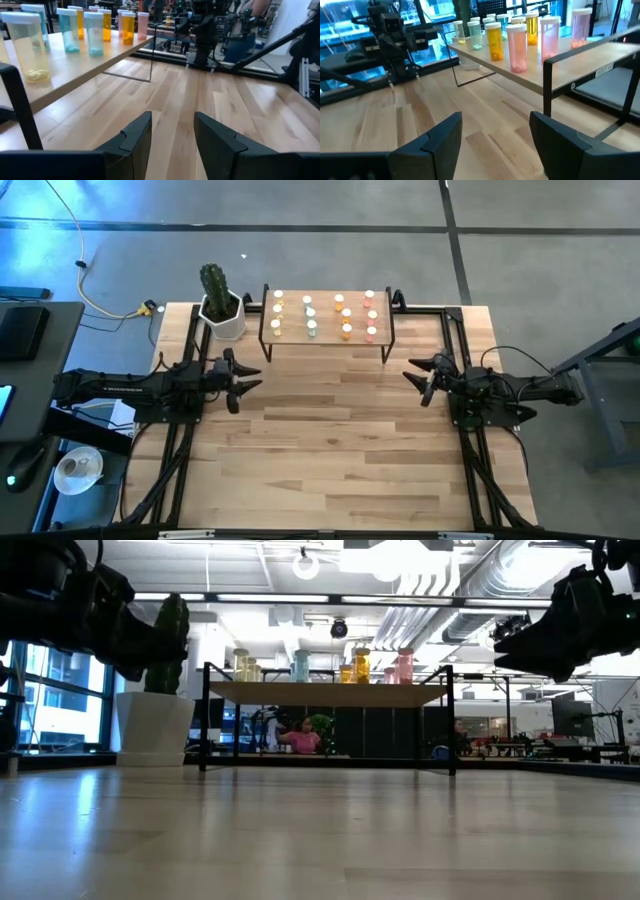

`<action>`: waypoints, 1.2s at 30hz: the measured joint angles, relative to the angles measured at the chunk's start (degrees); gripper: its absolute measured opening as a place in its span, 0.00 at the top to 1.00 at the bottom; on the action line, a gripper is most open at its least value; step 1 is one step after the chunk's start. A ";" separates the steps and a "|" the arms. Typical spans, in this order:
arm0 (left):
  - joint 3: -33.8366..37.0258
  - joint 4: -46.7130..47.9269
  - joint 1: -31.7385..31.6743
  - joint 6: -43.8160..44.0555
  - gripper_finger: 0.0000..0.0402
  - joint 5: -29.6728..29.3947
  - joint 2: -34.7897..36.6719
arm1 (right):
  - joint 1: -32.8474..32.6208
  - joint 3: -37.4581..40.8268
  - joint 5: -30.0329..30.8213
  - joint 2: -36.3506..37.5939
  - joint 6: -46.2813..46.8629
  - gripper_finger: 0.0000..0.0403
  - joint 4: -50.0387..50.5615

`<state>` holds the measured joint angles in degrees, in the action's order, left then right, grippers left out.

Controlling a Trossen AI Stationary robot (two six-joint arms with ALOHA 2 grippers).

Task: Pick and place medicine bottles onto shelf by color
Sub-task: Return to Home Position

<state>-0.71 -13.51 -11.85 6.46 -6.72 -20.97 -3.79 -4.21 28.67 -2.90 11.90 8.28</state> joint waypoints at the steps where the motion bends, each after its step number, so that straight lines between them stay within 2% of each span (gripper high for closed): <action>1: 0.00 0.04 -0.01 0.36 0.66 0.00 0.00 | 0.00 0.00 0.01 0.00 0.57 0.44 0.01; 9: 0.00 0.02 -0.01 0.83 0.66 -0.04 0.00 | 0.00 0.00 0.06 0.00 8.88 0.44 0.01; 36: 0.00 0.00 -0.01 0.86 0.66 -0.09 -0.02 | 0.00 0.00 0.06 0.00 8.66 0.44 0.04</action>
<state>-0.71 -13.52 -11.86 7.31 -6.81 -20.99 -3.79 -4.21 28.74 -2.90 20.56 8.32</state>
